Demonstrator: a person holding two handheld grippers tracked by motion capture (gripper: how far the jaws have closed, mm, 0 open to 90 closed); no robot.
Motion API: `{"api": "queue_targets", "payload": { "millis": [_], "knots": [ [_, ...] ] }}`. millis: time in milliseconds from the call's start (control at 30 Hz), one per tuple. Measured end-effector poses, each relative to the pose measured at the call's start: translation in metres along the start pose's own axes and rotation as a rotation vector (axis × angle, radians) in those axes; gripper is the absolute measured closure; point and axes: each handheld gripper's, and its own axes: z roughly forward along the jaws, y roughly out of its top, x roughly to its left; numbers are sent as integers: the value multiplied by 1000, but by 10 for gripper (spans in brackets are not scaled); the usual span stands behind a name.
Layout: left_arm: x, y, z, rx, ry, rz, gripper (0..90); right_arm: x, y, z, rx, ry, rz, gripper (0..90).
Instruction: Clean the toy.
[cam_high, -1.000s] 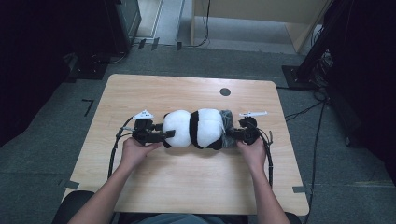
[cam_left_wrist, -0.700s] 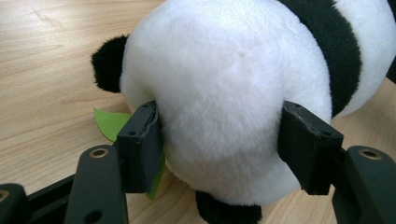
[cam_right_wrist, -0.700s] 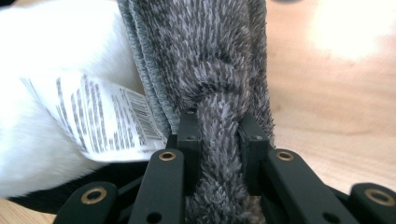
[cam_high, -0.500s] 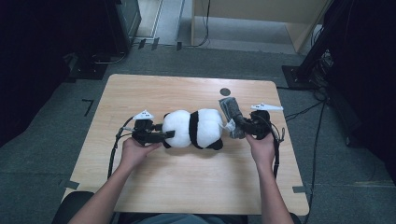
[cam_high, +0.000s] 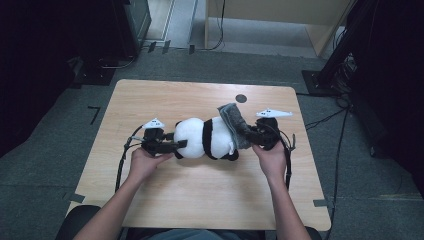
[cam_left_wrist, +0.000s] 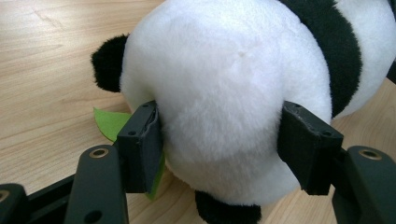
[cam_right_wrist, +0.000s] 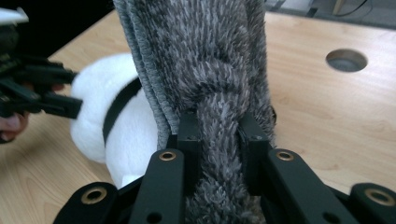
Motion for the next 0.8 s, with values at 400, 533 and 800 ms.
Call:
{"api": "queue_targets", "payload": {
  "millis": [400, 533, 800],
  "knots": [
    [0, 1, 1, 0, -4, -11, 364, -24, -21, 18, 50, -20, 58, 765],
    [1, 2, 1, 3, -10, -19, 382, -30, -29, 26, 78, -27, 80, 767],
    [1, 3, 1, 12, -13, -20, 395, -34, -40, 42, 145, -37, 90, 767]
  ]
}}
